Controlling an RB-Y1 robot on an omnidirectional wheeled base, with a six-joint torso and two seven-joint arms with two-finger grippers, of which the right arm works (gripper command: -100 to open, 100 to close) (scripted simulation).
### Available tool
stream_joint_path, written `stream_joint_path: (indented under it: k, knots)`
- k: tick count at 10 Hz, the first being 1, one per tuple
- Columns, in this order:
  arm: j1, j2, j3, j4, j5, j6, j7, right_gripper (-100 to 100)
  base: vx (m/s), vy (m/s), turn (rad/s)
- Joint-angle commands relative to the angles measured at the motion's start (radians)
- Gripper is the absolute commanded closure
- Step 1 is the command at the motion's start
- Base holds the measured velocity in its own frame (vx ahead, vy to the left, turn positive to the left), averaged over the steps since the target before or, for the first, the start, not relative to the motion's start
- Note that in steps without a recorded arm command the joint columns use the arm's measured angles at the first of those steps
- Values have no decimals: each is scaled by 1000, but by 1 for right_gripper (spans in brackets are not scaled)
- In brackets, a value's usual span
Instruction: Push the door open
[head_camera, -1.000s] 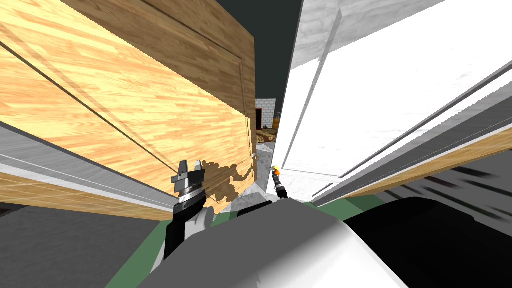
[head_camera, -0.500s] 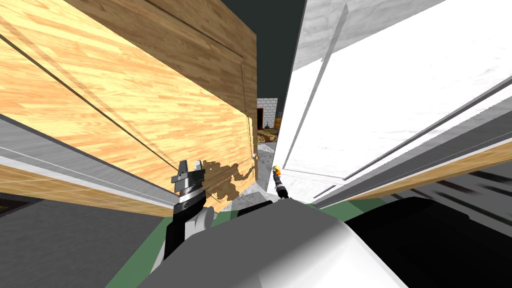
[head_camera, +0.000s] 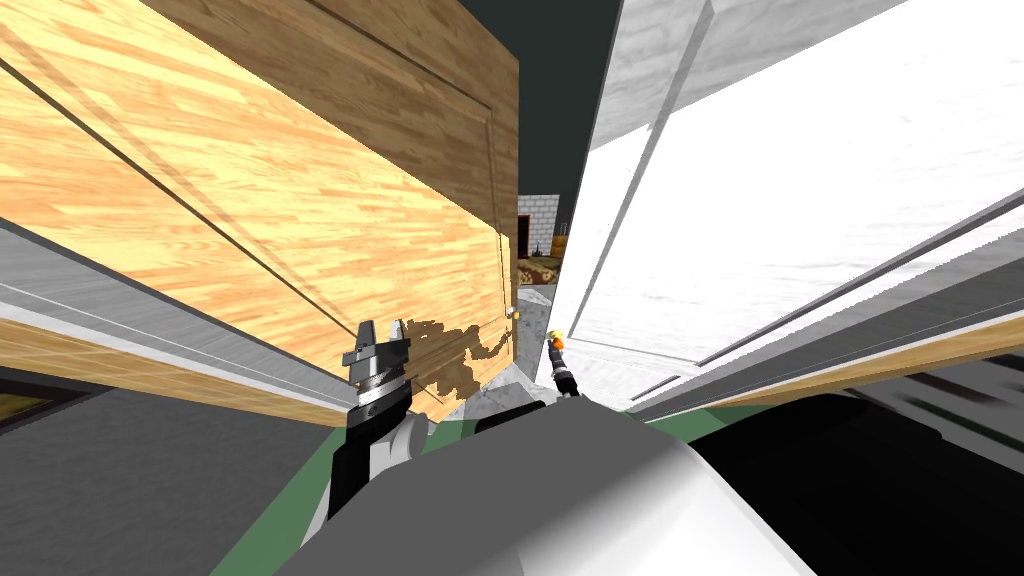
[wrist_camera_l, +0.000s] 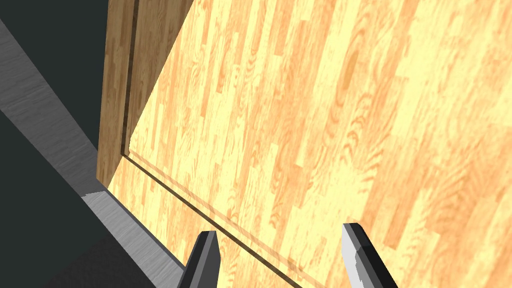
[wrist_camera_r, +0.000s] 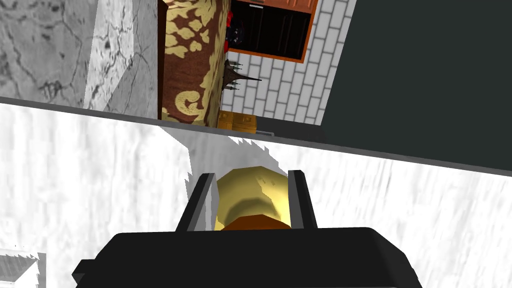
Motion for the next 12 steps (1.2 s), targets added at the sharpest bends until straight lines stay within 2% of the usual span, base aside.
stream_joint_path:
  k: [1, 2, 3, 9, 10, 12]
  knots:
    - [8, -23, -30, -3, -14, -6, 0, 100, -1, 7, -41]
    - [1, -23, -55, -3, -19, -5, -36, 100, 3, -13, 133]
    - [1, -23, -61, -3, -19, -5, -36, 100, 31, -22, 98]
    - [1, -23, -61, -3, -19, -5, -36, 100, -1, 1, -1]
    - [-7, -23, -85, -2, -24, -5, -73, 100, 21, -9, 116]
    - [-7, -23, -94, -2, -24, -5, -73, 100, 21, -19, 54]
